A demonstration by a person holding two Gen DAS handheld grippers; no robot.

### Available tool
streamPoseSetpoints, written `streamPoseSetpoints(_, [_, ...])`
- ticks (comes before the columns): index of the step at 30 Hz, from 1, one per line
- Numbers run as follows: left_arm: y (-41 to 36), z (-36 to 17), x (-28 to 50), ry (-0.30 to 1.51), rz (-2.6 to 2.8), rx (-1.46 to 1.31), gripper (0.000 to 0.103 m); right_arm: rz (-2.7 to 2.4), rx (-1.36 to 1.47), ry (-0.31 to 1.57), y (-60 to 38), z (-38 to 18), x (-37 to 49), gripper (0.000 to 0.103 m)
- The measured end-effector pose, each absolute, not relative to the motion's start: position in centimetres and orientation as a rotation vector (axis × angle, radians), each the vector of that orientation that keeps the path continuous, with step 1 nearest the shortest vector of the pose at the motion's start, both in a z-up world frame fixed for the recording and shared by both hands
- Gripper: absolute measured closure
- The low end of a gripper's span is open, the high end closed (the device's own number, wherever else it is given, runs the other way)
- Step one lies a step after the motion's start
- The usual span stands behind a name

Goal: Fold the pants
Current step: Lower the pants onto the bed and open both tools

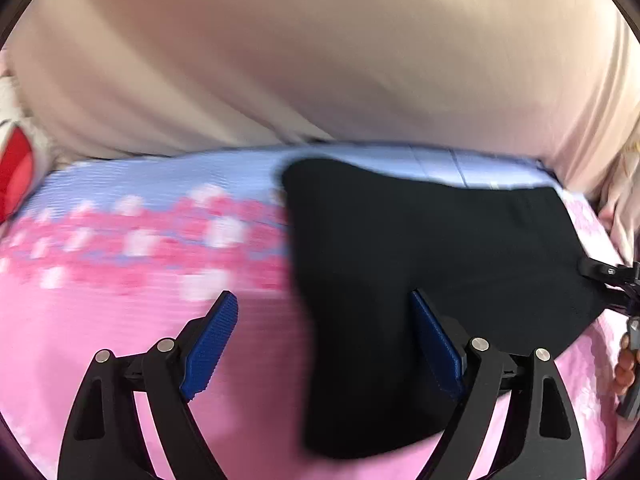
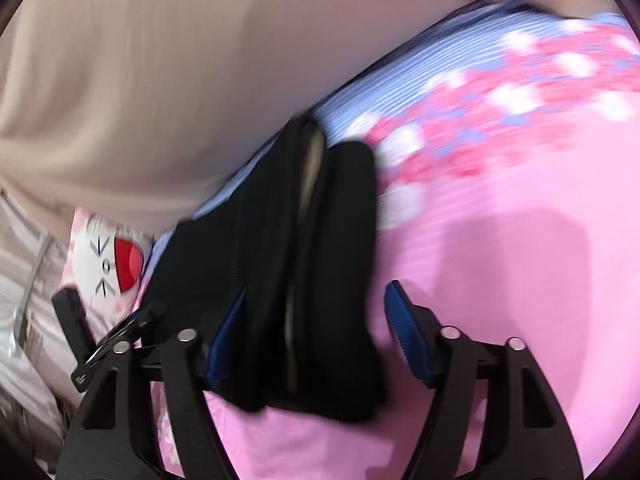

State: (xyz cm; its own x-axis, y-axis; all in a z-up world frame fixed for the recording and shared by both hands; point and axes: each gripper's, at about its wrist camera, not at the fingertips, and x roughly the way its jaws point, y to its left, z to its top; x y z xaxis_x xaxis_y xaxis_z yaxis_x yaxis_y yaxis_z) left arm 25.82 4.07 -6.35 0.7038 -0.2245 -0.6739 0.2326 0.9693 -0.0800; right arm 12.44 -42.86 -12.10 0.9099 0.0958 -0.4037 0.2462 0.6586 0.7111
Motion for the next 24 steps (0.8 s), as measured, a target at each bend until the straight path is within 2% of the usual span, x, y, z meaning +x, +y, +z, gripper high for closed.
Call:
streamPoseSetpoints(2, [6.9,-3.1,24.0,0.676,-0.108,0.017,0.024,-0.246,0.815,0.315,-43.4,-9.3,7.5,0.034])
streamPoseSetpoints(4, [8.4,1.8,22.7,0.6,-0.044,0.0,0.026,-0.233,0.724,0.224,-42.2,-5.7,5.3,0.052])
streamPoseSetpoints(7, [6.5,7.0,22.7,0.531,-0.101,-0.113,0.037,-0.117,0.618,0.176,-37.9,-0.1,8.2,0.062])
streamPoseSetpoints(8, [4.7,7.4,24.1,0.558,-0.162,-0.159,0.05,-0.087,0.614,0.187,-36.8,0.5,10.3,0.063])
streamPoseSetpoints(9, [3.6,6.8,25.6,0.594,-0.198,-0.192,0.058,-0.048,0.638,0.209,-35.7,0.5,13.2,0.064])
streamPoseSetpoints(11, [0.7,4.3,28.7,0.7,-0.241,-0.251,0.087,0.016,0.728,0.246,-34.7,-1.4,18.0,0.064])
streamPoseSetpoints(13, [-1.6,-0.1,32.0,0.84,-0.208,-0.29,0.103,0.022,0.761,0.284,-33.7,-3.3,21.4,0.064])
streamPoseSetpoints(17, [-3.4,-6.2,34.6,0.912,-0.104,-0.255,0.103,-0.029,0.773,0.372,-33.6,-7.4,25.9,0.065])
streamPoseSetpoints(18, [-3.3,-7.3,35.2,0.904,-0.088,-0.235,0.103,-0.06,0.787,0.378,-34.5,-8.3,26.0,0.079])
streamPoseSetpoints(19, [-3.1,-7.7,35.6,0.9,-0.076,-0.218,0.097,-0.095,0.797,0.38,-35.3,-8.9,25.8,0.098])
streamPoseSetpoints(20, [-2.8,-8.0,35.8,0.893,-0.083,-0.201,0.096,-0.13,0.808,0.375,-36.4,-9.3,25.3,0.103])
streamPoseSetpoints(24, [-1.4,-9.1,37.1,0.865,-0.146,-0.157,0.096,-0.143,0.877,0.361,-39.6,-10.6,24.2,0.103])
